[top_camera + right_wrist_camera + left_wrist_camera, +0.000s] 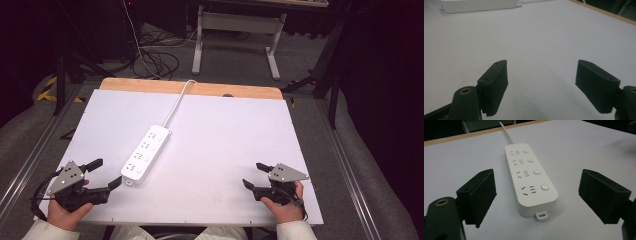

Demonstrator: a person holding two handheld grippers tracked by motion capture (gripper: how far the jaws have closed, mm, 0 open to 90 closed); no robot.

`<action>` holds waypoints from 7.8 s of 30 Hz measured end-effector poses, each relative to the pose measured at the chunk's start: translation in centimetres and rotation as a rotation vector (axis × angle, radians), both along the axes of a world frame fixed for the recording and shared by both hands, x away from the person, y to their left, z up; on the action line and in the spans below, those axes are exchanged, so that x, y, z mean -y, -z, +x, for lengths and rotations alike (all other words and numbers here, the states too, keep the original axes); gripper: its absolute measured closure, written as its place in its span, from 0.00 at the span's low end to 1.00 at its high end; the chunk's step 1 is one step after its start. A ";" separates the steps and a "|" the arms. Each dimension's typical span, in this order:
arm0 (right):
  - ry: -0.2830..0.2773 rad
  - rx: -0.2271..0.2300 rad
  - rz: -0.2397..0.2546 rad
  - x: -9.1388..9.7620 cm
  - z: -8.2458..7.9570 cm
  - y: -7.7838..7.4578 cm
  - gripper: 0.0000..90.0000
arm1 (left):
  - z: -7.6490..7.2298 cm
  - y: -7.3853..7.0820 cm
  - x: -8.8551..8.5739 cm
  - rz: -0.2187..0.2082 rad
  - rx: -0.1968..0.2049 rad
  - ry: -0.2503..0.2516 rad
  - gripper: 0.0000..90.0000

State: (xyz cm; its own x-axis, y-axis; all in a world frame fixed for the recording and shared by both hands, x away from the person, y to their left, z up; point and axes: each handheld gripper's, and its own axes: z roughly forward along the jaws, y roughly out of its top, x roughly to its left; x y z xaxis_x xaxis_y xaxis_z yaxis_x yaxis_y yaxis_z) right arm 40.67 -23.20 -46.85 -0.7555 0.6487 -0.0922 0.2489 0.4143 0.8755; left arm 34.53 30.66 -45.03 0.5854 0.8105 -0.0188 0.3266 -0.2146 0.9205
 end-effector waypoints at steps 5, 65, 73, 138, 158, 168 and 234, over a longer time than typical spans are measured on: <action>-0.004 0.002 0.003 0.0 -0.1 0.0 0.29 | -0.1 -0.1 0.0 0.027 0.006 0.002 0.17; -0.010 -0.011 -0.006 -0.1 0.1 0.2 0.29 | 0.7 -2.6 1.3 0.064 -0.029 0.028 0.21; -0.014 -0.014 -0.005 -0.1 0.1 0.2 0.29 | 1.4 -3.7 2.6 0.080 -0.022 0.055 0.21; -0.046 -0.036 -0.006 -0.1 0.1 0.4 0.29 | 9.2 -2.4 7.6 0.182 -0.253 0.078 1.00; -0.052 -0.039 -0.010 -0.1 0.2 0.4 0.29 | 10.9 -0.9 8.3 0.261 -0.380 0.050 1.00; -0.053 -0.040 -0.010 -0.1 0.2 0.4 0.29 | 11.3 -0.4 8.4 0.296 -0.413 0.039 1.00; -0.047 -0.050 -0.004 0.0 0.1 0.6 0.29 | 11.0 -0.3 8.6 0.299 -0.364 -0.007 1.00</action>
State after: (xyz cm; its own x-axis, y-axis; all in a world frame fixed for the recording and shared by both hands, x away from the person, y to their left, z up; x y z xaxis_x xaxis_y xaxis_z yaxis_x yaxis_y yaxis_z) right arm 40.77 -23.19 -47.44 -0.7886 0.6124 -0.0564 0.2722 0.4299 0.8609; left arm 45.53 22.06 -44.77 0.5787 0.8155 0.0135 0.6189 -0.4499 0.6438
